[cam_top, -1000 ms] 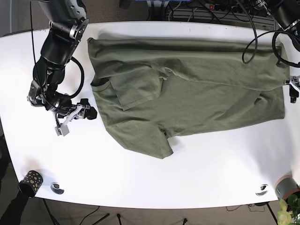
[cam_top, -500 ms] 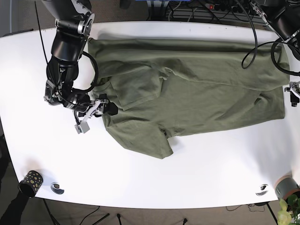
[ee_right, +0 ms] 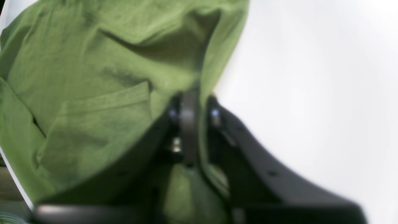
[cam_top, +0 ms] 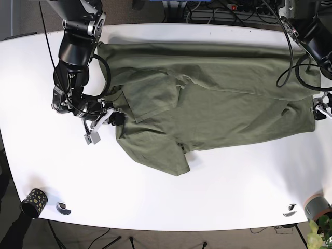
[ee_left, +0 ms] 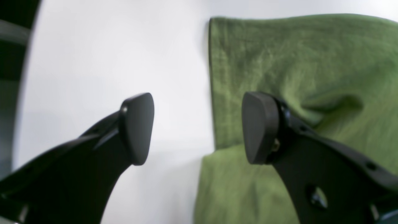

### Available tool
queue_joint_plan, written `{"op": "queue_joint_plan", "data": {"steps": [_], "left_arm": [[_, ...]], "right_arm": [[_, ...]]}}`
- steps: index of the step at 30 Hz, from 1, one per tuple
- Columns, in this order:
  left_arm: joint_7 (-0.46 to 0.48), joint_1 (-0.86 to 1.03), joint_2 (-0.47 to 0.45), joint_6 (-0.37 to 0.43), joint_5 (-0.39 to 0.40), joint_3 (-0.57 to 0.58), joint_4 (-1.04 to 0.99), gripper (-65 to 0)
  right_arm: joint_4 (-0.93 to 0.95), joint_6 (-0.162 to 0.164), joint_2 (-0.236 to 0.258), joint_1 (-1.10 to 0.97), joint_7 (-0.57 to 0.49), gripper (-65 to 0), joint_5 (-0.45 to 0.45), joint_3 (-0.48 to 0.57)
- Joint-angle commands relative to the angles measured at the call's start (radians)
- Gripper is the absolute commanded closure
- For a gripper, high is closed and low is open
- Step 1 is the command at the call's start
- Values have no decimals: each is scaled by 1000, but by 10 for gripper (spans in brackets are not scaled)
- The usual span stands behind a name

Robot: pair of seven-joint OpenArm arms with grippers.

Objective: Fold the T-shirt properly

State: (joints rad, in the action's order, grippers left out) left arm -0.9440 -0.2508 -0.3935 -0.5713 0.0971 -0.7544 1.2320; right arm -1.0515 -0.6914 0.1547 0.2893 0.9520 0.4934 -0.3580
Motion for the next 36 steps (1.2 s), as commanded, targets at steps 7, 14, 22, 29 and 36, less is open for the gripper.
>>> {"op": "queue_joint_plan", "data": {"steps": [7,14,22,29,36], "left_arm": [[136,-55,-43,38,10,77,-180,-415],[151,-72,-61,35,16,108,-309,-415],[144,-58,-61,27,16,108,-326,-415],[98,-38,-48,-106,17,112,-326,-408],[58,-40,-14,-118,19,109,-321,-372]], "right_arm": [[-16,-7,10,20,-9,0,14,0],[-16,-7,10,18,-9,0,14,0],[-16,-7,10,18,-5,0,23,-5],[-17,-7,10,17,-5,0,23,-5],[-17,-7,10,17,-5,0,23,-3]]}}
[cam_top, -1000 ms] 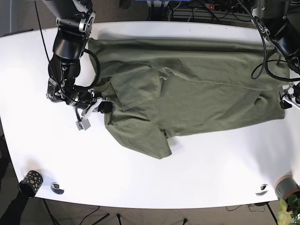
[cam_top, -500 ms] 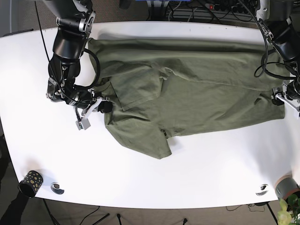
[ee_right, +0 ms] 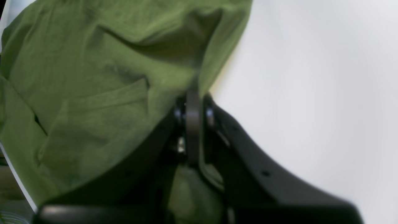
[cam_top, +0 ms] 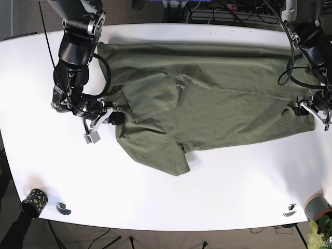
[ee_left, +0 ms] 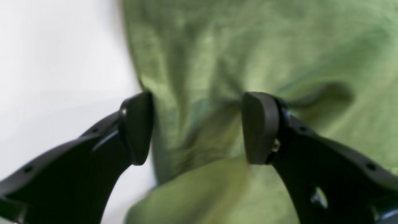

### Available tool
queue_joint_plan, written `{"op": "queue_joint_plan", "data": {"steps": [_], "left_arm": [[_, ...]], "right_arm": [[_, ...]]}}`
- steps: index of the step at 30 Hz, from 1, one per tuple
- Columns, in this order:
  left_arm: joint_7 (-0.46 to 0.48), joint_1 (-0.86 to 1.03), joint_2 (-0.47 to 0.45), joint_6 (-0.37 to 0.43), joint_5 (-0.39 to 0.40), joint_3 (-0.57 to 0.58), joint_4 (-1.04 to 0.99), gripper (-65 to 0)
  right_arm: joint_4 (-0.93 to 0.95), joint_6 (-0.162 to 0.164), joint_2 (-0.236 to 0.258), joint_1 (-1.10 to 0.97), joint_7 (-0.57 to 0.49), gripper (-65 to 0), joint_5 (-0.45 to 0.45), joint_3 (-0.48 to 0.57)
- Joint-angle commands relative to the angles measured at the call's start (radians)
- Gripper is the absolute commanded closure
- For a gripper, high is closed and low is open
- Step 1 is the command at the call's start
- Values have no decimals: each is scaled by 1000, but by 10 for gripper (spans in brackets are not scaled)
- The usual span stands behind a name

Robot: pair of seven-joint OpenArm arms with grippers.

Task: Fold the T-shirt properly
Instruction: 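Lift the T-shirt edge with both grippers and flick it flat again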

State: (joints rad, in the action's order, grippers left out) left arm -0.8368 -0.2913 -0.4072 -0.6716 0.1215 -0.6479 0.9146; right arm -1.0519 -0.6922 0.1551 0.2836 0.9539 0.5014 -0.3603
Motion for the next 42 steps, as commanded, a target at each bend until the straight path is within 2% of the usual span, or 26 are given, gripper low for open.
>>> {"op": "queue_joint_plan", "data": {"steps": [1,6,8,10,19,24,28,35,38,42], "left_arm": [[-49,0,0,-18,-6,3,-4,-340],[-48,0,0,-27,-6,3,-5,-151],[-42,0,0,-27,-6,4,-7,-51],[-32,0,1,-27,-6,4,-5,0],[-42,-27,1,-27,-13,-10,85,-4],[-66,-32,1,-27,-13,136,219,-4],[-68,-47,3,-27,-15,165,306,-4],[-140,-216,3,-4,-12,204,326,-4],[-149,-309,3,-3,-15,207,323,-4],[-151,-428,1,19,-15,268,324,-4]], "right_arm": [[-17,-6,10,22,-6,0,15,-1],[-17,-6,10,22,-6,0,15,-3],[-17,-6,10,22,-6,0,15,-3],[-18,-6,10,22,-6,0,15,-3],[-77,-6,10,29,24,0,16,-3],[-159,-6,10,44,38,0,10,4],[-159,-6,14,85,53,0,9,4],[-159,-6,67,213,98,0,15,4],[-158,-6,90,286,112,0,10,4],[-156,-6,119,403,150,0,7,5]]}}
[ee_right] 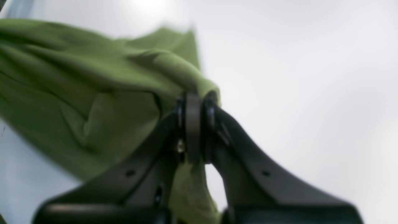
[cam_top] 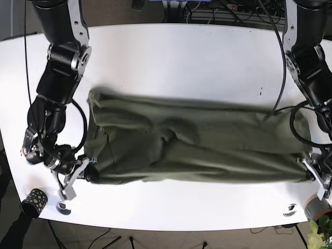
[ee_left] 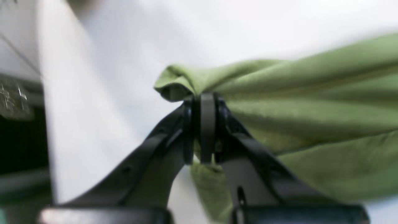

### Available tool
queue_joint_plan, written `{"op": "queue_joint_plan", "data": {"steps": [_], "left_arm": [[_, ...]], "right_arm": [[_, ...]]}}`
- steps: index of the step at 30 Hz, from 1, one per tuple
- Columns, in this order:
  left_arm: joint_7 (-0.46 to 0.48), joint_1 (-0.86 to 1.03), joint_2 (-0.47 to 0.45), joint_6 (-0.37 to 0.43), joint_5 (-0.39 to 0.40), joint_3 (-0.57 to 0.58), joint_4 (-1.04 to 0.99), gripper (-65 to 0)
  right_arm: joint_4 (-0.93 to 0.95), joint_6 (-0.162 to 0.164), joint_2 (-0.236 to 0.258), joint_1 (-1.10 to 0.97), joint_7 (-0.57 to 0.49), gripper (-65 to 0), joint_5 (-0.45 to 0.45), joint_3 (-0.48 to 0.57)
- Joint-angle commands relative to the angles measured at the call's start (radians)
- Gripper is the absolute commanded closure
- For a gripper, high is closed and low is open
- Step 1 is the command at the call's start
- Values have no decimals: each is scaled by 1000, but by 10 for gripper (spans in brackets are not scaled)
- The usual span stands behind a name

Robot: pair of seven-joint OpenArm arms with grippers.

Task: Fold the T-shirt properly
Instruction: 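Lift the T-shirt edge with both grippers and flick it flat again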

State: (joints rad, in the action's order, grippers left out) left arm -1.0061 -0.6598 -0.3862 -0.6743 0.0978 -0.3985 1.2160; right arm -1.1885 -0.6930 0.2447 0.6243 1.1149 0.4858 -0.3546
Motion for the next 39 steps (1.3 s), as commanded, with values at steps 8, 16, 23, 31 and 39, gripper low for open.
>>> {"op": "queue_joint_plan", "data": {"steps": [8,16,23,31,39], "left_arm": [[20,-334,-20,75,9,56,8,-4],[22,-578,-24,83,9,132,-14,-4],[20,-581,-24,78,16,129,-5,-4],[20,-380,-26,40,18,42,72,-4],[16,-50,-26,0,16,19,298,-4]], "right_arm": [[-20,-5,103,337,26,0,32,95],[-18,-5,138,632,60,0,32,200],[-21,-5,138,681,130,0,34,237],[-40,-5,146,458,159,0,133,147],[-242,-5,132,133,167,0,144,82]]}}
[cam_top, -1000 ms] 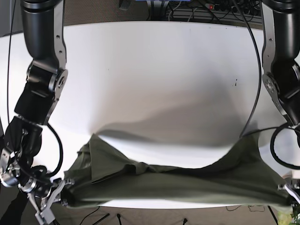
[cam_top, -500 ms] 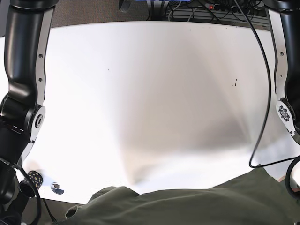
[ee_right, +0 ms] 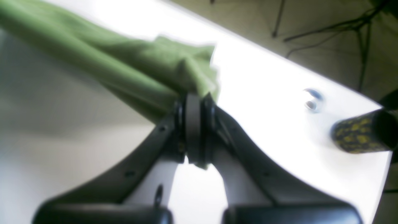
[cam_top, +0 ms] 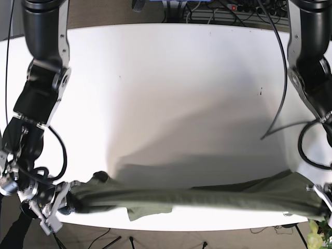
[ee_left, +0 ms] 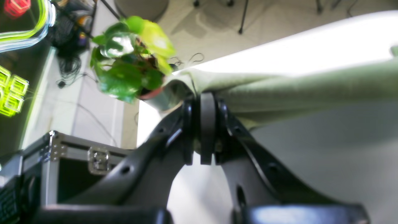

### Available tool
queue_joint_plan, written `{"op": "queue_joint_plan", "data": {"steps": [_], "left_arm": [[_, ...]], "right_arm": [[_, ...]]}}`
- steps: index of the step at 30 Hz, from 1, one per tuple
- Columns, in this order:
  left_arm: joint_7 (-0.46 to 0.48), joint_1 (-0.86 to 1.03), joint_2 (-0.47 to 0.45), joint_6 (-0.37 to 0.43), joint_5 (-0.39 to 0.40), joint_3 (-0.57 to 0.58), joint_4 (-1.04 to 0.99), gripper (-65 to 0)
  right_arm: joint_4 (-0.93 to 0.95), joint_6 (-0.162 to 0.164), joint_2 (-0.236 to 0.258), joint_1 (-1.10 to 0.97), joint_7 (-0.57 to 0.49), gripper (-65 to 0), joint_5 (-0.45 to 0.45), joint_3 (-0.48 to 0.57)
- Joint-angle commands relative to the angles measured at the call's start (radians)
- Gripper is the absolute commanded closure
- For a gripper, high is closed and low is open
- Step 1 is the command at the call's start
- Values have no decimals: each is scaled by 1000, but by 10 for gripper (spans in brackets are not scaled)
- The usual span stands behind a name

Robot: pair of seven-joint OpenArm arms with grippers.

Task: Fold the T-shirt properly
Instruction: 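Lift the T-shirt edge with both grippers and flick it flat again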

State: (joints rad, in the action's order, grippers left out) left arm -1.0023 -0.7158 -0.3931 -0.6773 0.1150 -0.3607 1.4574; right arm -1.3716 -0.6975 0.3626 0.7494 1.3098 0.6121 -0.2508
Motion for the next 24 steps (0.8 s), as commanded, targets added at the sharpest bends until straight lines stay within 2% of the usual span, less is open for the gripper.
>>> {"op": "queue_joint_plan", "data": {"steps": [1,7,13,16,24], "left_arm": [[4,40,-19,3,-1,-33,78,-4],[-25,261,-7,-21,1,-126,170,-4],[-26,428,47,-21,-1,-238,231,-4],[-25,500,50,-21,-1,-254,234,-4],[-19,648,90,-21,-1,-349,231,-4]], "right_arm": [[-78,-1,8,-21,-28,0,18,-31],[-179,-1,-26,-248,-25,0,19,-92],[-272,-1,-60,-423,-25,0,19,-138],[-289,-1,-76,-489,-25,0,21,-150],[-295,-1,-80,-667,-25,0,159,-153]]}}
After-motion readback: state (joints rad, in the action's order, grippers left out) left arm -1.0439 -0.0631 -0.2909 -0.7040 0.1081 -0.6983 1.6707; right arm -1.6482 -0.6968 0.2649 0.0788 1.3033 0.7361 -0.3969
